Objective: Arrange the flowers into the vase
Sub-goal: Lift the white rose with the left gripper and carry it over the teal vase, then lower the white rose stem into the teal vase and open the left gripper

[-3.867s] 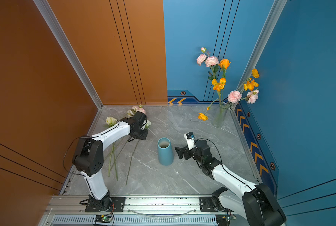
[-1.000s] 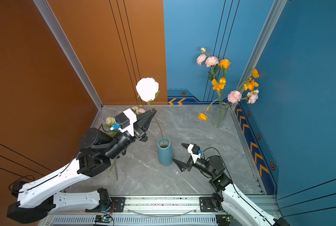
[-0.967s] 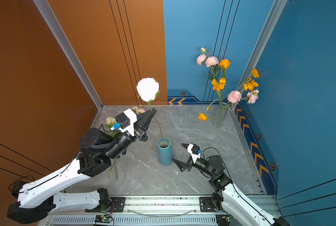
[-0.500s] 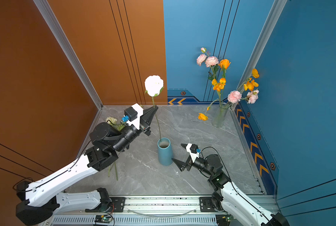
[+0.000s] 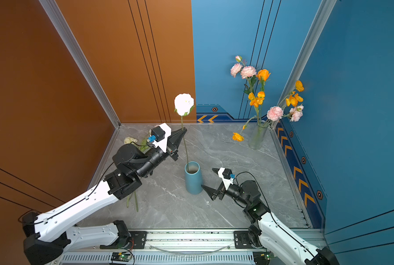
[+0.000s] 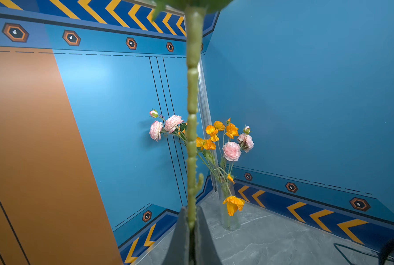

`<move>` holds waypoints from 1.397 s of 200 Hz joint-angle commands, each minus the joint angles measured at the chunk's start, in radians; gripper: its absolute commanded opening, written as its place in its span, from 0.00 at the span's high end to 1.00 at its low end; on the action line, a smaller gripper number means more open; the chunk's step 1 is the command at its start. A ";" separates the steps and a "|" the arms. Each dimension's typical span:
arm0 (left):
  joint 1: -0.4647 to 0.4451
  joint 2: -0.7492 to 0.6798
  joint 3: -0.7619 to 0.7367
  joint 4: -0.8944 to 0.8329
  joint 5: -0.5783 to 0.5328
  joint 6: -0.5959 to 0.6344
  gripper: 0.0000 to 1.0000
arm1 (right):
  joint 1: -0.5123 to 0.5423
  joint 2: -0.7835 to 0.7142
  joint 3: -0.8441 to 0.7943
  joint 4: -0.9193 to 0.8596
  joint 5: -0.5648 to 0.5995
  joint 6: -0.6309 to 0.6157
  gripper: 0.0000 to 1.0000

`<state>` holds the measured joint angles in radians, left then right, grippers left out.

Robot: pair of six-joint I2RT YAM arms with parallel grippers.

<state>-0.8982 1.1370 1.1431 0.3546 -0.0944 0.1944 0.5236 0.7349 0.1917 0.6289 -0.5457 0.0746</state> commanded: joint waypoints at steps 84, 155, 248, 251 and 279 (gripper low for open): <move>0.008 0.047 -0.207 0.061 0.060 -0.196 0.99 | -0.005 -0.009 0.015 0.025 0.006 0.005 0.00; -0.001 0.113 -0.266 0.067 0.062 -0.230 0.88 | -0.004 -0.009 0.017 0.024 0.006 0.005 0.00; -0.003 0.061 -0.301 0.066 0.047 -0.232 0.56 | -0.004 -0.006 0.017 0.023 0.005 0.004 0.00; -0.003 0.058 -0.303 0.066 0.046 -0.233 0.55 | -0.004 -0.006 0.017 0.023 0.005 0.004 0.00; -0.002 -0.006 -0.321 0.034 0.010 -0.214 0.49 | -0.004 -0.012 0.017 0.021 0.001 0.004 0.00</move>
<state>-0.8978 1.2026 0.8406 0.4068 -0.0486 -0.0349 0.5236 0.7349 0.1917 0.6289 -0.5461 0.0746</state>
